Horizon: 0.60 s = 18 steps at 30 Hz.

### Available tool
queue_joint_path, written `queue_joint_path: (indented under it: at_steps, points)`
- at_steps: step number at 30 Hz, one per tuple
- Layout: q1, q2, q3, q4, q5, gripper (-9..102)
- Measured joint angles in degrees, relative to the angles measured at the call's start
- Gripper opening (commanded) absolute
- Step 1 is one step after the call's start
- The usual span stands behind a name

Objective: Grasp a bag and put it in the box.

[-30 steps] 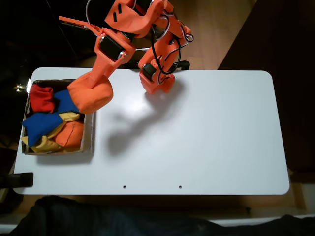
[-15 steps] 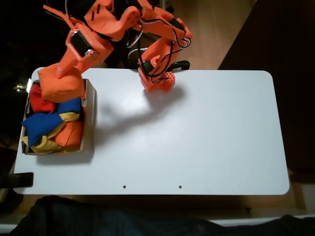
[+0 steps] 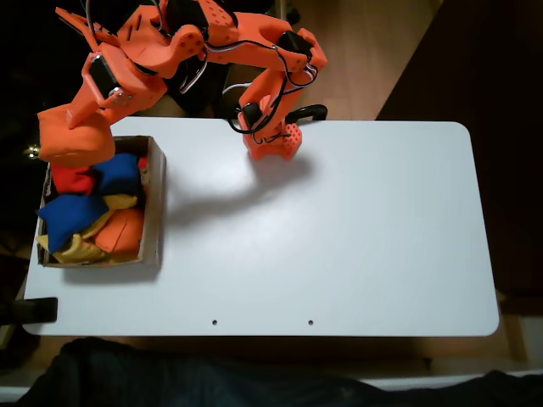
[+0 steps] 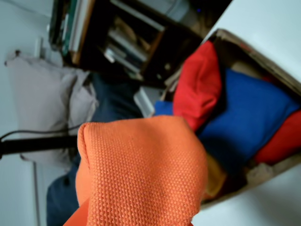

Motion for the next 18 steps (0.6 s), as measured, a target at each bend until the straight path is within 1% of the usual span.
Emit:
queue_joint_path:
  at_steps: [11,18]
  points:
    - [2.20,-5.89,0.09,-4.04,0.00,3]
    - [2.72,-6.94,0.09,-4.48,0.00,3]
